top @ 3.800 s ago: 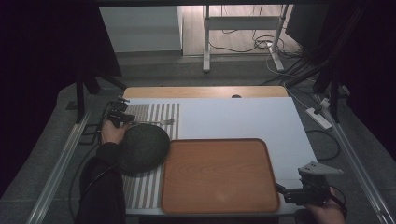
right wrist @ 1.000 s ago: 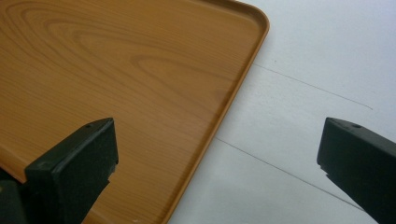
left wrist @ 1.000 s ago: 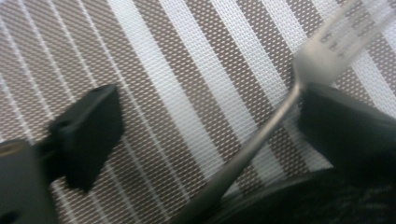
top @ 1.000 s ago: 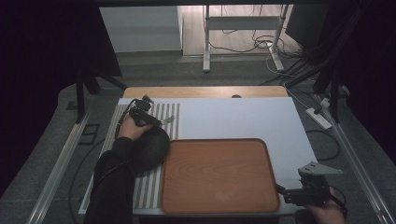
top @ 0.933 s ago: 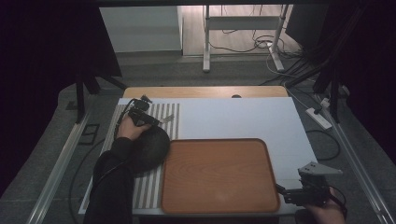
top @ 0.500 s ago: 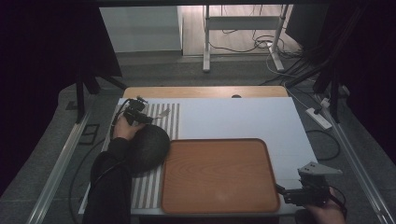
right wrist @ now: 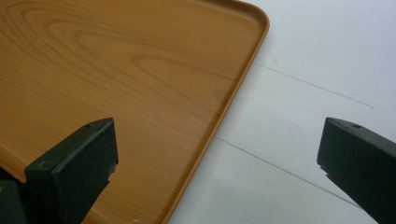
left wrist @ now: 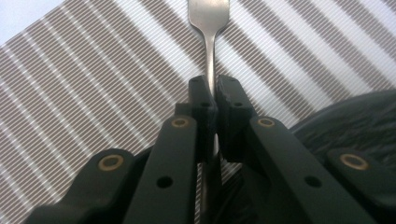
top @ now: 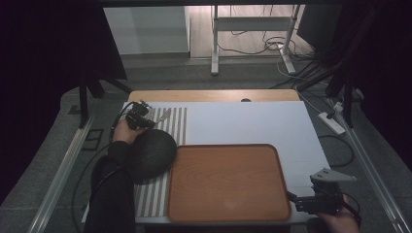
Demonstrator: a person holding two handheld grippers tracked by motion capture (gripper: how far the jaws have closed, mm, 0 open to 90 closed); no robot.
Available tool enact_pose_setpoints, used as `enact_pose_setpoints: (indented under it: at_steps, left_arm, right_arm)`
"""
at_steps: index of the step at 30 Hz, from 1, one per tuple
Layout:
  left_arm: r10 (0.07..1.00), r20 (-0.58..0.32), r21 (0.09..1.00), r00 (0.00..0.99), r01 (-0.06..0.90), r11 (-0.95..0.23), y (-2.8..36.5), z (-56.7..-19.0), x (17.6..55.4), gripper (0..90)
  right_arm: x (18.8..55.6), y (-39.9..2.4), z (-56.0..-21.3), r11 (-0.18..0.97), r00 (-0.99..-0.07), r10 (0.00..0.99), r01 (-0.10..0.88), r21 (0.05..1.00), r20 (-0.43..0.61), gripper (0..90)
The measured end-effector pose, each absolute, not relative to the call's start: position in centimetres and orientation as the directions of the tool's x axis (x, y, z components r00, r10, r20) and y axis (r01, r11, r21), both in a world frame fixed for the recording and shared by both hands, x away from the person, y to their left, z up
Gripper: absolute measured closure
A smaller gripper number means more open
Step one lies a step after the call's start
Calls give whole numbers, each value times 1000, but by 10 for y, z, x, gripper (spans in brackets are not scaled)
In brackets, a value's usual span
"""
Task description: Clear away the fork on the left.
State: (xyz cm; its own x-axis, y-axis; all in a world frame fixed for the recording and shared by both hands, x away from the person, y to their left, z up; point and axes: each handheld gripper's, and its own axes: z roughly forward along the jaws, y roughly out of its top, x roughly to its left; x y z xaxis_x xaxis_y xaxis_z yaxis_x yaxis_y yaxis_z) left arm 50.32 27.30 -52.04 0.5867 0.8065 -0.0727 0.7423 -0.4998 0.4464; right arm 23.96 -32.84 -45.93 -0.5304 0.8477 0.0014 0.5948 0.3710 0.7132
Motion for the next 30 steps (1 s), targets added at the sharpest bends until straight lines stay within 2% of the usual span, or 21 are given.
enact_pose_setpoints:
  at_steps: [10, 21, 30]
  left_arm:
    - [822, -35, 401, 568, 761, -509, 300, -498, 496, 849]
    - [816, -163, 414, 554, 790, -453, 296, -487, 483, 848]
    - [805, -176, 427, 566, 781, -456, 277, -491, 470, 848]
  right_arm:
    - [240, -328, -459, 375, -529, 848, 598, 708, -2, 0]
    - [240, -327, -460, 378, -530, 848, 598, 707, -5, 0]
    - [240, -327, -459, 379, -531, 847, 597, 707, -5, 0]
